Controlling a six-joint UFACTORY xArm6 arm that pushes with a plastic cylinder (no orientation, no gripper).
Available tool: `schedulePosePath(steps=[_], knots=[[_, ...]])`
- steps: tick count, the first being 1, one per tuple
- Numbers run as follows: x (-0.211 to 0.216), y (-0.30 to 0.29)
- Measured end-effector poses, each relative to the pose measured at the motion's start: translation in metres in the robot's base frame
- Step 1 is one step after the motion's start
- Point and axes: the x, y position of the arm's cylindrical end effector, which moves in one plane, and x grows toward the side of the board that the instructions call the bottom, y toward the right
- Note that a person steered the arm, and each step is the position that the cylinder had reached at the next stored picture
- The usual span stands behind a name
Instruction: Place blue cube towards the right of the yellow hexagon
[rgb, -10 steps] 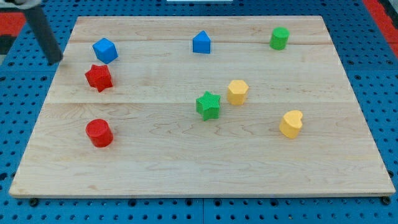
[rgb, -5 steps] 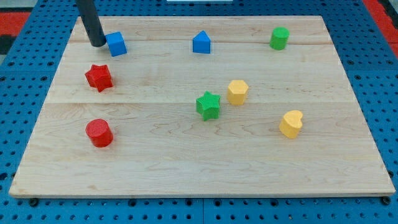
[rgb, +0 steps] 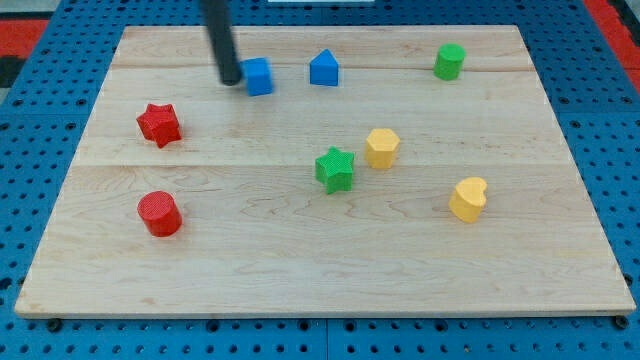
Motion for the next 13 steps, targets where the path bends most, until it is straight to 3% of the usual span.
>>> schedulePosePath(steps=[1, 3, 4, 6, 7, 8, 11, 12, 13], knots=[[-0.001, 0.036], [-0.041, 0.003], [-0.035, 0.053], [0.007, 0.094], [0.022, 0.071], [0.029, -0.001], [0.062, 0.197], [0.068, 0.201], [0.081, 0.157]])
